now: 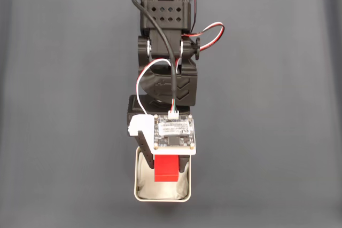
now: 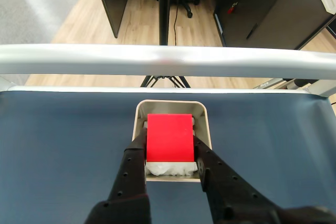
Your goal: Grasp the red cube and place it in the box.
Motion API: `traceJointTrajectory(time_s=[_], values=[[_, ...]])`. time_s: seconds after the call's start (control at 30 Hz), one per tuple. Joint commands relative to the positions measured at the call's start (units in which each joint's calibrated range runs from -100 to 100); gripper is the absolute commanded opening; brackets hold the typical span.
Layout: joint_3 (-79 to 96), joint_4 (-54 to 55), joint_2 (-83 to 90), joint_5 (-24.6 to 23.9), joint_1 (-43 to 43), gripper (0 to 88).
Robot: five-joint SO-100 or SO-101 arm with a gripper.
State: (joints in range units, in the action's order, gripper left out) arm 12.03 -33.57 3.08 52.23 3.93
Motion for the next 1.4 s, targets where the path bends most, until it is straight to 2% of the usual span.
traceJointTrajectory(time_s=[0.0, 0.4, 0.43, 0.5, 0.57, 0.73, 1.37], values=[[-2.99, 1.6, 0.47, 0.54, 1.32, 0.0], [-2.99, 2.1, -0.14, 0.68, 1.47, 0.2], [-2.99, 2.18, -0.14, 0.78, 1.47, 3.6], [-2.99, 3.41, -0.22, 0.54, 1.54, 18.0], [-2.99, 4.39, -0.22, 0.29, 1.61, 28.1], [-2.99, 5.38, -0.14, -0.1, 1.82, 39.7], [-2.54, 6.03, 0.04, -0.44, 2.03, 42.1]])
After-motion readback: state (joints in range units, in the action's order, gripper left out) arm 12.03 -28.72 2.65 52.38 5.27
